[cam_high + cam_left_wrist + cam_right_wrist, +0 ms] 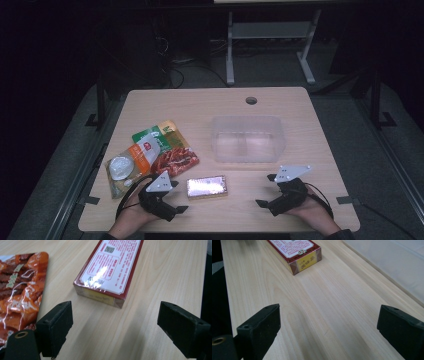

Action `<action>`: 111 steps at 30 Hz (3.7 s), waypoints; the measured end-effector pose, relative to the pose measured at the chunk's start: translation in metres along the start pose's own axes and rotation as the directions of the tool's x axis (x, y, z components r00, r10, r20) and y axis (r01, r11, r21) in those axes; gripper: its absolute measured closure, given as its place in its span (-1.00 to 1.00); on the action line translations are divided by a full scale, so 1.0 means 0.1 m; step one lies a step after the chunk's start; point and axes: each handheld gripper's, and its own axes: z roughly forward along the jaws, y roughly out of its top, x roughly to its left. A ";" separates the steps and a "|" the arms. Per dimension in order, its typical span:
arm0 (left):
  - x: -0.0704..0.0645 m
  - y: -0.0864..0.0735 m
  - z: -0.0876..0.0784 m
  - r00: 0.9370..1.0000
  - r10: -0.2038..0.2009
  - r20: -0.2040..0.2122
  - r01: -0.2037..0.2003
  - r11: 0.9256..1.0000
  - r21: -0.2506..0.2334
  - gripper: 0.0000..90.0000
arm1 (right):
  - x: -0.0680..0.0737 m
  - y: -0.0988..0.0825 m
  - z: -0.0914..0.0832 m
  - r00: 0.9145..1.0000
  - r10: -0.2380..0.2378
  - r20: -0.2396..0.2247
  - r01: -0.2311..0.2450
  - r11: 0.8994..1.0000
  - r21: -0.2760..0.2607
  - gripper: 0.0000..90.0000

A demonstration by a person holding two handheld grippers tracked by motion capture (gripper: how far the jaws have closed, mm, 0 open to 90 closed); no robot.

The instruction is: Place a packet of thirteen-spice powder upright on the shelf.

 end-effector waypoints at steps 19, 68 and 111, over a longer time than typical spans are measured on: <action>0.17 0.24 -0.10 0.995 -0.102 -0.022 0.100 0.993 -0.062 0.71 | -0.05 -0.01 -0.02 1.000 0.005 -0.012 -0.005 1.000 0.003 -0.86; 0.24 0.33 0.24 0.984 -0.175 0.018 0.174 0.984 0.024 0.90 | -0.07 -0.02 0.04 0.998 0.049 0.033 -0.050 0.999 0.011 -0.85; -0.30 0.33 0.46 0.994 -0.085 -0.069 0.091 0.990 0.103 -0.38 | -0.07 -0.01 0.07 0.999 0.038 0.035 -0.039 0.999 0.030 -0.84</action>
